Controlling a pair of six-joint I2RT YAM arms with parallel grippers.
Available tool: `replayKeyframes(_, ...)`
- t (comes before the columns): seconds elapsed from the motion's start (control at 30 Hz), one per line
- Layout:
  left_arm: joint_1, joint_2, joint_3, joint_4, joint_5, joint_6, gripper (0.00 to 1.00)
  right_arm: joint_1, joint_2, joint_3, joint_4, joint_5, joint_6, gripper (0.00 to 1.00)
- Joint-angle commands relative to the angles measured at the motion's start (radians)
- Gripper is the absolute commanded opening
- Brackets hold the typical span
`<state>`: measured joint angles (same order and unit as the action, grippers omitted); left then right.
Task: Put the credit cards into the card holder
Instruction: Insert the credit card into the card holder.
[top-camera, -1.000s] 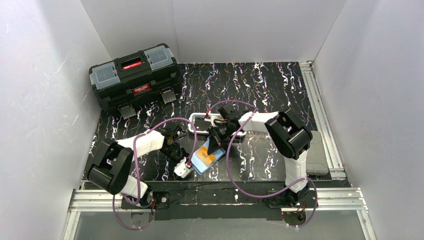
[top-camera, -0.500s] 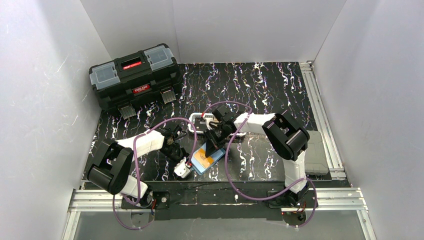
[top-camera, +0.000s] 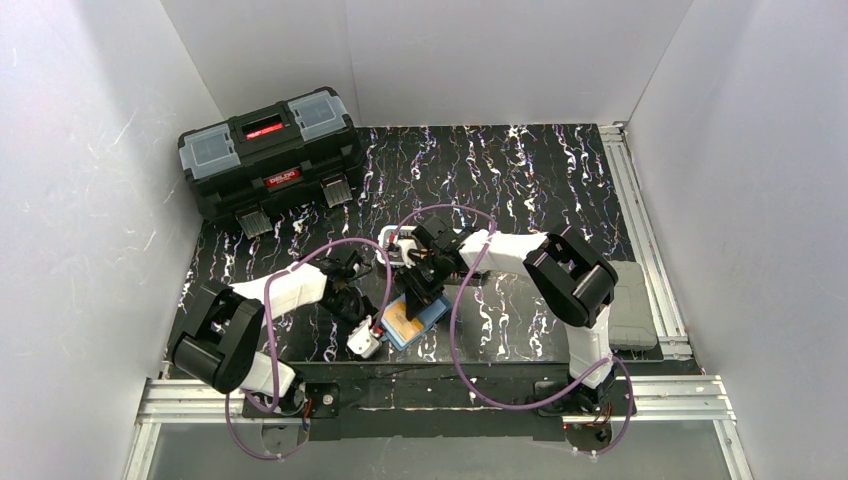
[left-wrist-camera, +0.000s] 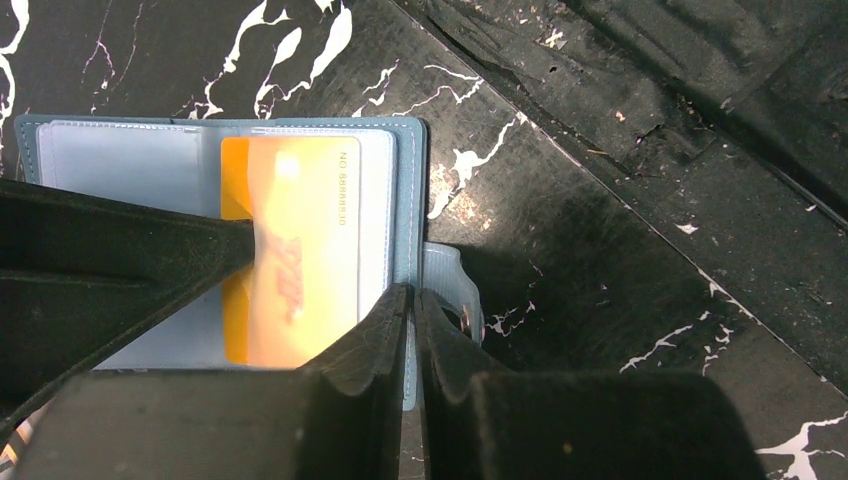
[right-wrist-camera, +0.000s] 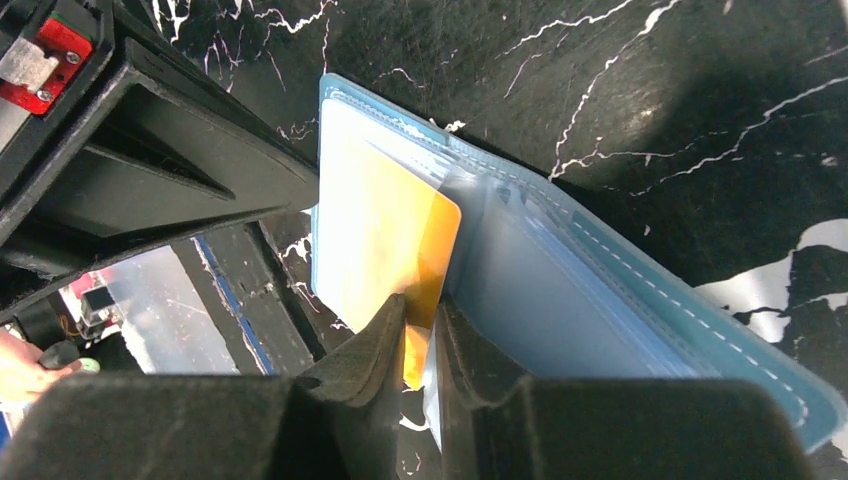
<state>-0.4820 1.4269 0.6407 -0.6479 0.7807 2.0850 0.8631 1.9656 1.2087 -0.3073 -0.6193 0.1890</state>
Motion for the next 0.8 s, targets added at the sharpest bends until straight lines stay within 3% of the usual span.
replayKeyframes(0.0,-0.01,-0.008,-0.028,0.054,0.022,0.172,0.05,0.029,-0.023,0.035,-0.04,0.006,-0.041,0.24)
replayKeyframes(0.27,-0.011,-0.011,-0.035,0.076,0.024,0.168,0.05,0.05,-0.012,0.061,-0.06,-0.028,-0.081,0.32)
replayKeyframes(0.43,-0.011,-0.019,-0.043,0.069,0.015,0.172,0.05,0.027,-0.062,0.02,-0.005,0.008,-0.051,0.46)
replayKeyframes(0.5,-0.01,-0.024,-0.046,0.059,0.01,0.184,0.04,-0.013,-0.084,-0.015,0.039,-0.012,-0.015,0.56)
replayKeyframes(0.77,-0.011,-0.031,-0.052,0.053,0.005,0.196,0.04,-0.036,-0.078,-0.016,0.071,-0.098,0.008,0.64)
